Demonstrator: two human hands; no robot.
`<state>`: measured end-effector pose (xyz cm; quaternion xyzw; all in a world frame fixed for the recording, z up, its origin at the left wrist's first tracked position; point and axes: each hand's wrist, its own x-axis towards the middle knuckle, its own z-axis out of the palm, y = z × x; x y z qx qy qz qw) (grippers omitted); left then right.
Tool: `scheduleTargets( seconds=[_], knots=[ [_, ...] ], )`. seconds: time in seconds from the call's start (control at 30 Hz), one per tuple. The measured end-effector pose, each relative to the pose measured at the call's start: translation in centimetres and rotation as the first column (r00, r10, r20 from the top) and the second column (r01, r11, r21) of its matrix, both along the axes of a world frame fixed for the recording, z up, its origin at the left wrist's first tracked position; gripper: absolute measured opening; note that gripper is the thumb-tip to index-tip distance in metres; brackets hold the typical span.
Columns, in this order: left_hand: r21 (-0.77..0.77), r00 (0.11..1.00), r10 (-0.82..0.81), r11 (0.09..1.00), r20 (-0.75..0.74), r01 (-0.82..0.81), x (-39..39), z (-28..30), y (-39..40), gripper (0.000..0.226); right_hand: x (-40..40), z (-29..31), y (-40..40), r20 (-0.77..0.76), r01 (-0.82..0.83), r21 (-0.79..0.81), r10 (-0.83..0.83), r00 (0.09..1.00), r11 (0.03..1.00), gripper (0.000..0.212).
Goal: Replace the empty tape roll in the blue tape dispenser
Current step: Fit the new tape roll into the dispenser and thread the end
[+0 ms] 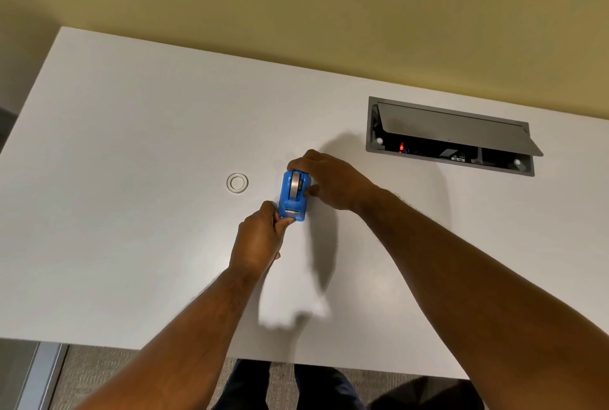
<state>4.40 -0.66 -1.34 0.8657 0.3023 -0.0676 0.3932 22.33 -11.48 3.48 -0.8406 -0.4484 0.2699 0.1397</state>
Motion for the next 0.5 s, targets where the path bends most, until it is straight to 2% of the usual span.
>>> scheduleTargets(
  seconds=[0.27,0.4,0.5],
  knots=[
    [-0.043,1.0,0.014,0.999,-0.012,-0.014,0.2,-0.3,0.4,0.03,-0.6,-0.5,-0.5,0.028,0.008,0.041,-0.009,1.0,0.999,0.058],
    [0.06,1.0,0.008,0.998,0.022,-0.01,0.1,-0.3,0.3,0.031,-1.8,-0.9,-1.5,0.056,0.043,0.096,-0.049,0.997,0.994,0.065],
    [0.143,0.998,-0.009,0.99,0.061,0.001,-1.0,-0.4,-0.1,0.032,-3.9,-1.5,-2.7,0.039,0.149,0.126,-0.155,0.987,0.981,0.074]
  ],
)
